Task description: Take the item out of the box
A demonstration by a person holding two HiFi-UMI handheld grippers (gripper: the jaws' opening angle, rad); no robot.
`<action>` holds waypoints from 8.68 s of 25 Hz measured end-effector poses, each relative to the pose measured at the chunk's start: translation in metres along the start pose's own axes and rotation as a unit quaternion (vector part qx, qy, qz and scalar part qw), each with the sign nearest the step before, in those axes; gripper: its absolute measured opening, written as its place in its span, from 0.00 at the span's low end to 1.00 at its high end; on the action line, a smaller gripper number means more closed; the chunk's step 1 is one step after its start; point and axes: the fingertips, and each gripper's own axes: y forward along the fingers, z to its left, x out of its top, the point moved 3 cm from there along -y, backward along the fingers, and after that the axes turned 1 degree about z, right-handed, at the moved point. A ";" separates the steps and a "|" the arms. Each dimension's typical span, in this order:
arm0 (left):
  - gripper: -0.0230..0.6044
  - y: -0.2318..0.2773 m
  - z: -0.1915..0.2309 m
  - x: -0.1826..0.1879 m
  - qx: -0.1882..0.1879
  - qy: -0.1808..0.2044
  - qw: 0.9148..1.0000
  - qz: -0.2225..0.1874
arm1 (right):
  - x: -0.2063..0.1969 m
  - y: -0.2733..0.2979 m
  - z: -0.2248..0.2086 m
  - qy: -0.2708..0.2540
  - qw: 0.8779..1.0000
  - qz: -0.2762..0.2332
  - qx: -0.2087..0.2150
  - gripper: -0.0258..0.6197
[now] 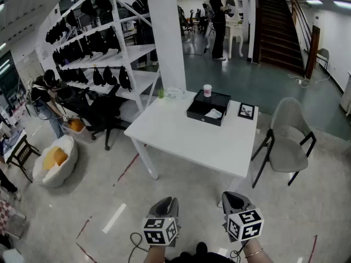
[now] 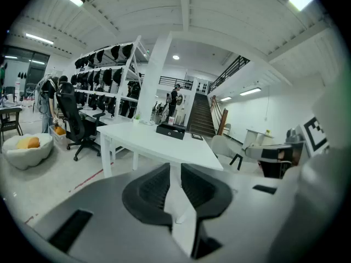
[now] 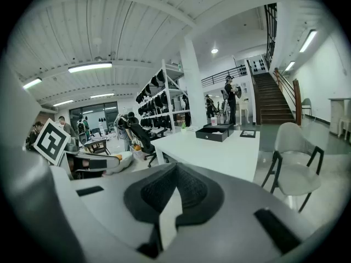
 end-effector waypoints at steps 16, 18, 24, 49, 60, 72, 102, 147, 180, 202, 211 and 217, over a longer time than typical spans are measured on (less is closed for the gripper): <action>0.14 0.009 -0.007 0.001 -0.001 0.007 1.000 -0.002 | -0.006 0.002 -0.010 0.013 1.000 -0.002 0.004 0.04; 0.14 0.010 -0.008 0.002 0.000 0.007 1.000 -0.001 | -0.005 0.003 -0.009 0.016 1.000 -0.002 0.009 0.04; 0.14 0.024 -0.014 0.004 -0.008 0.014 1.000 0.004 | -0.007 0.009 -0.016 0.023 1.000 -0.006 0.005 0.04; 0.14 0.107 -0.022 0.025 -0.026 0.023 0.999 0.030 | 0.020 0.058 -0.069 0.045 0.999 -0.008 0.028 0.28; 0.14 0.214 0.035 0.079 -0.039 0.021 0.998 0.039 | 0.072 0.167 -0.121 0.049 0.999 -0.011 -0.006 0.28; 0.14 0.322 0.099 0.153 -0.068 0.023 0.997 0.039 | 0.129 0.277 -0.155 0.056 0.997 -0.006 -0.049 0.28; 0.14 0.436 0.105 0.205 -0.080 0.022 0.995 0.047 | 0.187 0.368 -0.265 -0.078 0.995 0.037 -0.058 0.28; 0.14 0.467 0.135 0.185 -0.015 -0.023 0.996 0.084 | 0.157 0.519 -0.302 -0.087 0.970 0.226 0.003 0.49; 0.14 0.475 0.140 0.187 -0.022 -0.024 0.996 0.088 | 0.138 0.536 -0.317 -0.207 0.920 0.331 -0.041 0.07; 0.14 0.470 0.134 0.193 -0.034 -0.006 0.996 0.081 | 0.164 0.508 -0.300 -0.100 0.975 0.189 -0.058 0.05; 0.14 0.467 0.125 0.196 -0.054 0.009 0.995 0.079 | 0.193 0.482 -0.286 -0.059 0.991 0.094 -0.075 0.04; 0.14 0.462 0.121 0.201 -0.065 0.018 0.995 0.075 | 0.206 0.461 -0.276 -0.038 0.994 0.049 -0.086 0.04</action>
